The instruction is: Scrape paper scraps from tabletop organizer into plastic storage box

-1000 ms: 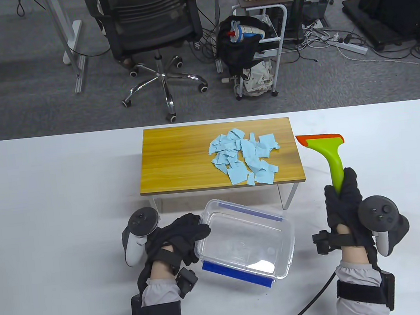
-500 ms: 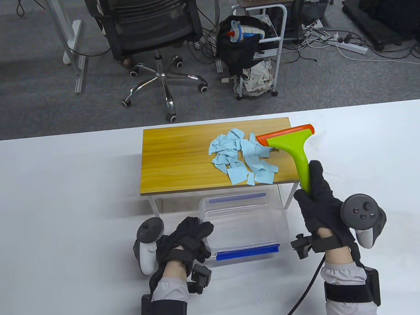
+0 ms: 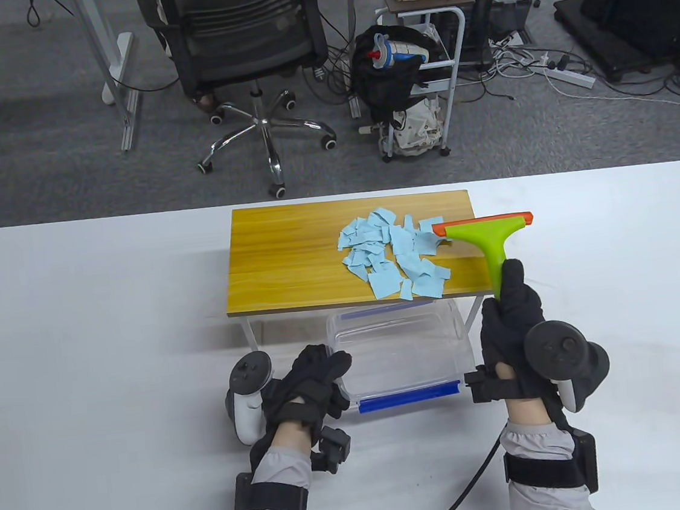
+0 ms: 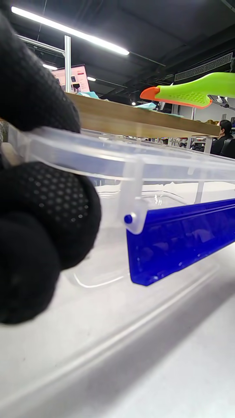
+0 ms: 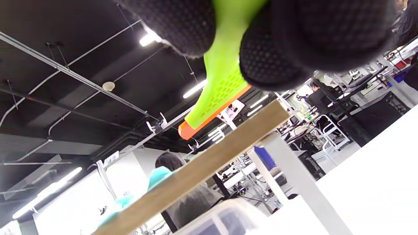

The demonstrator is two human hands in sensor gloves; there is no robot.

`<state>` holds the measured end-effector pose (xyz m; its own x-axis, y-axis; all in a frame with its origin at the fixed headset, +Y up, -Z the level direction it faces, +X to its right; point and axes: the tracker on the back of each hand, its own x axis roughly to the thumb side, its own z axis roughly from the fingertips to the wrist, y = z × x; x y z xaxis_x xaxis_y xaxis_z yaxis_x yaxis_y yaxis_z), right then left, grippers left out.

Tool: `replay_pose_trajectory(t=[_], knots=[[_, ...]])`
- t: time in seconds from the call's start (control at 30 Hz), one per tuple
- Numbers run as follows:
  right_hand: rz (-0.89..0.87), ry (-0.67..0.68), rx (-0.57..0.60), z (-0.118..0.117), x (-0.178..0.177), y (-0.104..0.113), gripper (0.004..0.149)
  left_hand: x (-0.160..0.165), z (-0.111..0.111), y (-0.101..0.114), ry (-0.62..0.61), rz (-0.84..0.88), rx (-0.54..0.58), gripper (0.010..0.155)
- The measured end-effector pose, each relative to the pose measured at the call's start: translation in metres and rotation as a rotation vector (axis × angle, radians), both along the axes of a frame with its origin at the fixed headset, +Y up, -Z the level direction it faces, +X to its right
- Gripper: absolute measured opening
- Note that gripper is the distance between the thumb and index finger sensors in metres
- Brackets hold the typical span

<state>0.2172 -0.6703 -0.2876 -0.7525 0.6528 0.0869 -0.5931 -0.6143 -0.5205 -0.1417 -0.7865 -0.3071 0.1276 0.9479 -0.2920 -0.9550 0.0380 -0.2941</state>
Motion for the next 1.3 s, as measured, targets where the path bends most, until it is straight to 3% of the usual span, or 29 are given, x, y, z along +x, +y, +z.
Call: replay_pose_trajectory(t=[0.37,0.73,1.3], knots=[[0.077,0.008,-0.089,-0.006,-0.003,-0.004,0.062,0.005,0.001,-0.002,0.001,0.014,0.036,0.067],[0.039,0.073,-0.270,0.008,0.003,0.022,0.062,0.001,0.003,-0.002,0.030,0.039,0.041,0.067],[0.077,0.188,-0.328,0.036,-0.003,0.052,0.060,0.000,0.006,-0.001,0.034,0.070,0.038,0.067]])
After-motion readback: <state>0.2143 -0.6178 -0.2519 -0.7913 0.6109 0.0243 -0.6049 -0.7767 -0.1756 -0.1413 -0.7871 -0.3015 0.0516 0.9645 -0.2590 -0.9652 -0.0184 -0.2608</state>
